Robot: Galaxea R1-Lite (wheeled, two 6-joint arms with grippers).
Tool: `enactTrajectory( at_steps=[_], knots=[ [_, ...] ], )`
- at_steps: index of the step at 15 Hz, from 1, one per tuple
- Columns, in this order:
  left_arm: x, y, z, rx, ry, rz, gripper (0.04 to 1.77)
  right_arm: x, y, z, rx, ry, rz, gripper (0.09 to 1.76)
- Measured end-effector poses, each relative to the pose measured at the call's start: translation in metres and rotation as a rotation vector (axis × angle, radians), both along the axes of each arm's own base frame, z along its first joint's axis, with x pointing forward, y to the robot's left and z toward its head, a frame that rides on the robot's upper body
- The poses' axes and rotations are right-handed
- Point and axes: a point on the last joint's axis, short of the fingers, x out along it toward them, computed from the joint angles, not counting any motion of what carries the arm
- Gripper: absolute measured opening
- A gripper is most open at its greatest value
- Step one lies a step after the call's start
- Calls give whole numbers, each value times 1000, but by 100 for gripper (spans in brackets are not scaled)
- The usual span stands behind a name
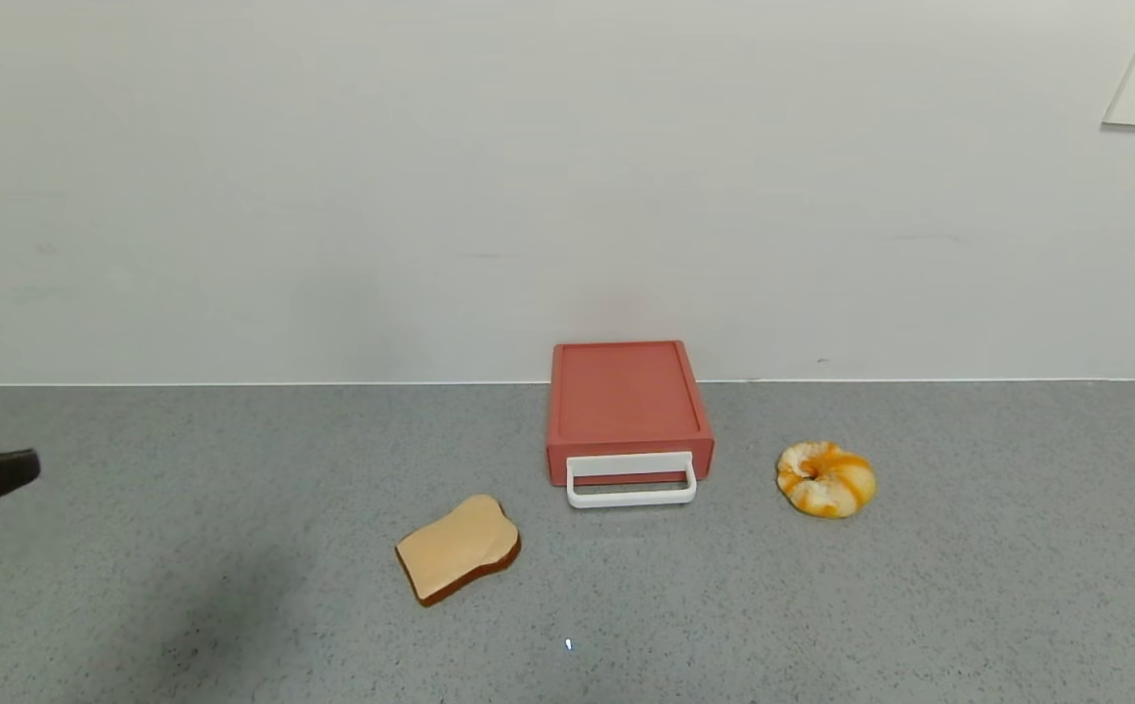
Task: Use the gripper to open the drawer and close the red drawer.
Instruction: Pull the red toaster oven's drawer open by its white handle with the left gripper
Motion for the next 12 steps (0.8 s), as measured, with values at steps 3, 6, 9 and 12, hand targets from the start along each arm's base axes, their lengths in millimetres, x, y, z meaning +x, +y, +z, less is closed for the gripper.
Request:
enactTrajectory(
  at_steps=[3, 6, 9, 12],
  knots=[
    [50, -13, 15, -72, 142, -13, 172, 0, 0, 0, 0, 0, 0, 171],
    [100, -46, 13, -70, 234, -15, 172, 0, 0, 0, 0, 0, 0, 171],
    [143, -84, 0, -68, 309, -47, 172, 0, 0, 0, 0, 0, 0, 171],
    [179, -119, -14, -69, 360, -73, 172, 0, 0, 0, 0, -1, 0, 171]
  ],
)
